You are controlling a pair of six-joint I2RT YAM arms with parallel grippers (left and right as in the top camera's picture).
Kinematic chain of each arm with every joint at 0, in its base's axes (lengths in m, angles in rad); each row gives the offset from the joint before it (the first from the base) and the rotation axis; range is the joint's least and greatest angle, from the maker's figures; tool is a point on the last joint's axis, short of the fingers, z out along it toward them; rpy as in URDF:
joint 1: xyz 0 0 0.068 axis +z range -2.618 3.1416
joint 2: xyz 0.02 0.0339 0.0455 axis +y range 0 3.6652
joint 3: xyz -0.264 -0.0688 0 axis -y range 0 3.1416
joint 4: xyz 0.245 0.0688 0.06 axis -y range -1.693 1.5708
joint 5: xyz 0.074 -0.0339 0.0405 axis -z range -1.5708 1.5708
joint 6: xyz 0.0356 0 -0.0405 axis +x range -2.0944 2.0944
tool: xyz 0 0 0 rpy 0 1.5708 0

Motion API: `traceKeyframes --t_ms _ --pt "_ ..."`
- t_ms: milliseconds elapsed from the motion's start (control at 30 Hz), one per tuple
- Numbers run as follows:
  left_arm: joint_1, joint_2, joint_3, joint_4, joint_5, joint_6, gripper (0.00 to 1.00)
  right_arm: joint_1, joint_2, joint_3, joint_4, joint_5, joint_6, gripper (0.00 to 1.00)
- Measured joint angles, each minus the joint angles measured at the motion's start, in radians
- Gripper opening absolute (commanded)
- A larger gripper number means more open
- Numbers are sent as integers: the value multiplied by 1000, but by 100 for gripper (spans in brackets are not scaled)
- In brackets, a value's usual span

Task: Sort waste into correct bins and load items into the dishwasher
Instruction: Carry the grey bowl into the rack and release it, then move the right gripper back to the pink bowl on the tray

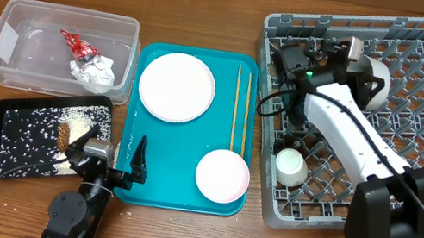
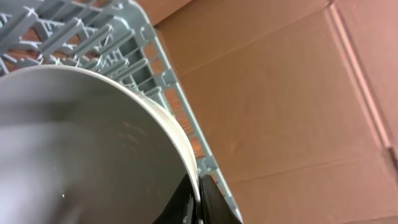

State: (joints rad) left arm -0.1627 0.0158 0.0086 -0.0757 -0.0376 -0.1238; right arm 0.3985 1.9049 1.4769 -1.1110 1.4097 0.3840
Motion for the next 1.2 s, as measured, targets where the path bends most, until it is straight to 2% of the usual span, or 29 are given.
traceKeyframes --t_ms 300,600,667,700,733,800,933,1033,1200 --pt "0 0 0 0 0 0 100 -94 35 0 10 -74 0 4" --pt "0 0 0 0 0 0 100 21 38 0 -26 -63 -4 5" --pt "0 0 0 0 0 0 100 38 43 0 -43 -61 -6 19" --pt "0 0 0 0 0 0 100 42 45 0 -50 -70 -4 30" --pt "0 0 0 0 0 0 100 47 46 0 -58 -77 -5 33" --pt "0 0 0 0 0 0 100 63 48 -1 -71 -93 -6 34" --pt "0 0 0 0 0 0 100 101 49 -1 -94 -117 -3 42" --pt "0 0 0 0 0 0 100 145 49 -1 -110 -164 -2 44" --pt "0 0 0 0 0 0 100 247 46 56 -120 -332 -2 51"
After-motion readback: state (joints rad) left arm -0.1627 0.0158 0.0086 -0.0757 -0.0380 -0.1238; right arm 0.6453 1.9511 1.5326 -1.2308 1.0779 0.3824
